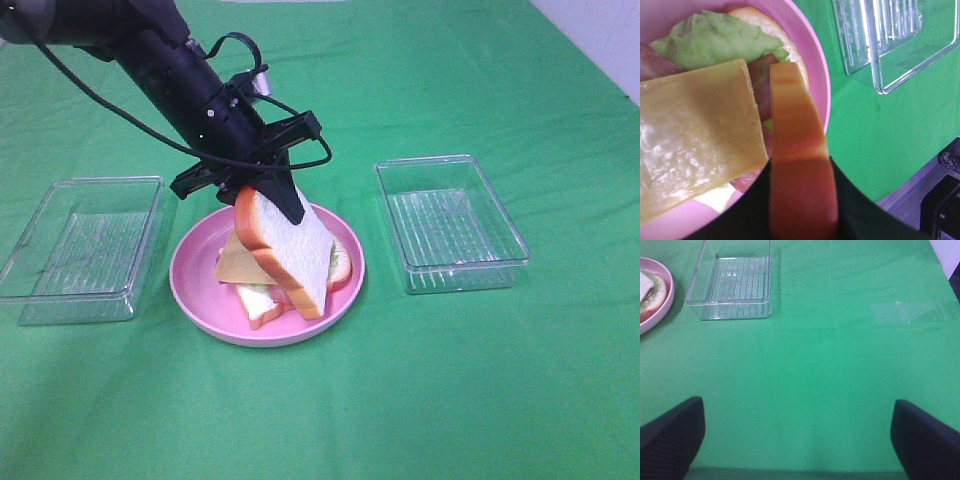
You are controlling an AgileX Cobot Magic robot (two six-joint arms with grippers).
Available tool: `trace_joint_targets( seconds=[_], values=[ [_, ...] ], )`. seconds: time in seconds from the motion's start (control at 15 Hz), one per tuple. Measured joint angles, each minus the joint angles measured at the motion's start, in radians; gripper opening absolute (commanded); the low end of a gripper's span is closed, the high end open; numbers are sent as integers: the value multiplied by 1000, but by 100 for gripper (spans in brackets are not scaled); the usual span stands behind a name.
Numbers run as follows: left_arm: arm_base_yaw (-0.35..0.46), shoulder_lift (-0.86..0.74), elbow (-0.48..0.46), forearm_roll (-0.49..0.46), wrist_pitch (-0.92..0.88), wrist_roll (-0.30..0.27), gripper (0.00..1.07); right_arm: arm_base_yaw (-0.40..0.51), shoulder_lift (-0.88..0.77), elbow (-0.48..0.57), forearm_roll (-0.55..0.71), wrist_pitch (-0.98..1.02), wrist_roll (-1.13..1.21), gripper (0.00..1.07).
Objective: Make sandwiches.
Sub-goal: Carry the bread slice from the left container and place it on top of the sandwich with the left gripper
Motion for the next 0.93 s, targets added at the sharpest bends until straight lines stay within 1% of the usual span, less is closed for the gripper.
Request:
trace_joint_targets(
  seconds=[0.4, 0.53, 0.67, 0.73, 0.93],
  values=[
    [0, 12, 0, -5, -8, 2, 0, 0, 0, 0, 0, 0, 0, 97],
    [0, 10, 0, -39, -9, 48, 0, 0, 0, 0, 0, 0, 0, 97],
    [0, 9, 0, -51, -29, 71, 0, 0, 0, 0, 0, 0, 0, 97],
    [0, 7, 0, -49, -47, 79, 0, 0, 0, 0, 0, 0, 0, 97],
    [0, 7, 0, -35, -46, 79, 0, 0, 0, 0, 0, 0, 0, 97]
  ],
)
